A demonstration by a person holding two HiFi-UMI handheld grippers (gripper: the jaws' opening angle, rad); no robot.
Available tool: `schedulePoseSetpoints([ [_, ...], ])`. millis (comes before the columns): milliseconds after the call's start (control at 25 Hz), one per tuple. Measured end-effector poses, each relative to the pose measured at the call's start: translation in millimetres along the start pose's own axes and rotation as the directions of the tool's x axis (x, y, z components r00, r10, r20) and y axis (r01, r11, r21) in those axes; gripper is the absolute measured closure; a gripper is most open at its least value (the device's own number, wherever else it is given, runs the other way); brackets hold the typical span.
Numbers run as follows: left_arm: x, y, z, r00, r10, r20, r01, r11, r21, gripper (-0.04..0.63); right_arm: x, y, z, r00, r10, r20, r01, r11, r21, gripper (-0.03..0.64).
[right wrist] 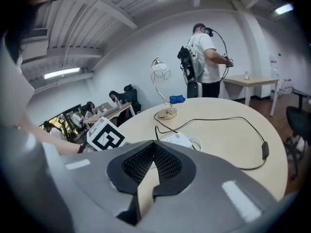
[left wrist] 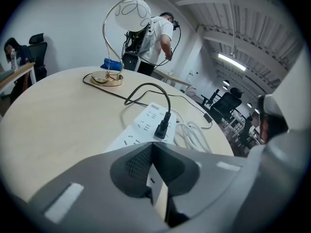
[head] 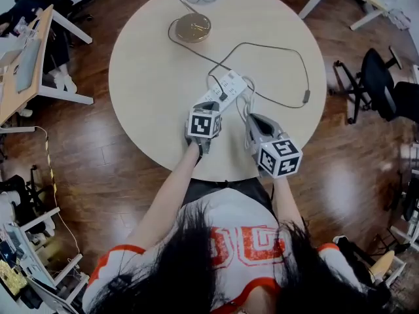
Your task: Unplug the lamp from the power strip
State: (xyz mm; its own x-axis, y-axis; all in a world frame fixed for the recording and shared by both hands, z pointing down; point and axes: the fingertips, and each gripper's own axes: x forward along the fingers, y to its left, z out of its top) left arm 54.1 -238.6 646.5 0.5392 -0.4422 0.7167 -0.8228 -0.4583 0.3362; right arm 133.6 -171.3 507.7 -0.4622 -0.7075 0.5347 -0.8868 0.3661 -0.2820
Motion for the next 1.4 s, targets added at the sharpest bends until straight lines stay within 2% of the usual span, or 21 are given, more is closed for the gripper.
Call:
schedulePoseSetpoints([
  [120, -2.1, -1.6, -0.6, 1.0, 0.01, 0.014, -0.01, 1.0, -0.012, 0.595, 31.1, -4.3, -3.3, 0.998, 0.008, -0.066, -0.017, 0.989, -0.148, 0.615],
  [320, -3.4, -1.6, 0.9, 0.999, 0.039, 0.01, -0.039, 0.998, -0.042, 0.595, 85.5, -3.0, -11.2, 0.984, 0.007, -0.176, -0.073, 0.925, -0.373, 0.611],
  [400, -4.4, -1.1, 0.1, 0.999, 0.035, 0.008, -0.034, 0.997, -0.065, 0.595, 102.9, -0.4, -17.8, 0.973, 0.021, -0.229, -0.114, 0.908, -0.404, 0.52],
  [520, -6.7, -0.4, -1.6, 1.0, 0.028, 0.009, -0.027, 0.996, -0.083, 0.595, 120.9, 2.9, -25.9, 0.961, 0.039, -0.273, -0.152, 0.9, -0.407, 0.52],
  [760, -6.8, -2.5, -3.4, 0.999, 0.034, 0.009, -0.033, 0.996, -0.081, 0.595, 140.0, -1.7, -37.0, 0.949, 0.029, -0.313, -0.166, 0.892, -0.421, 0.529],
  [1000, -7.4, -0.9, -1.7, 0.999, 0.031, 0.012, -0.03, 0.996, -0.082, 0.595, 150.3, 0.6, -42.4, 0.942, -0.01, -0.336, -0.165, 0.857, -0.488, 0.522],
  [1200, -5.9, -1.6, -3.2, 1.0, 0.02, 0.016, -0.018, 0.995, -0.095, 0.595, 148.3, 1.1, -39.8, 0.947, 0.009, -0.321, -0.158, 0.884, -0.441, 0.529],
  [1320, -6.9, -2.5, -3.9, 1.0, 0.023, 0.013, -0.021, 0.995, -0.098, 0.595, 137.8, 5.8, -17.0, 0.971, 0.094, -0.219, -0.157, 0.944, -0.289, 0.529],
  [1400, -7.4, -3.2, -3.1, 1.0, 0.016, 0.014, -0.015, 0.995, -0.094, 0.595, 128.6, 5.9, 1.9, 0.98, 0.113, -0.165, -0.148, 0.965, -0.215, 0.529],
])
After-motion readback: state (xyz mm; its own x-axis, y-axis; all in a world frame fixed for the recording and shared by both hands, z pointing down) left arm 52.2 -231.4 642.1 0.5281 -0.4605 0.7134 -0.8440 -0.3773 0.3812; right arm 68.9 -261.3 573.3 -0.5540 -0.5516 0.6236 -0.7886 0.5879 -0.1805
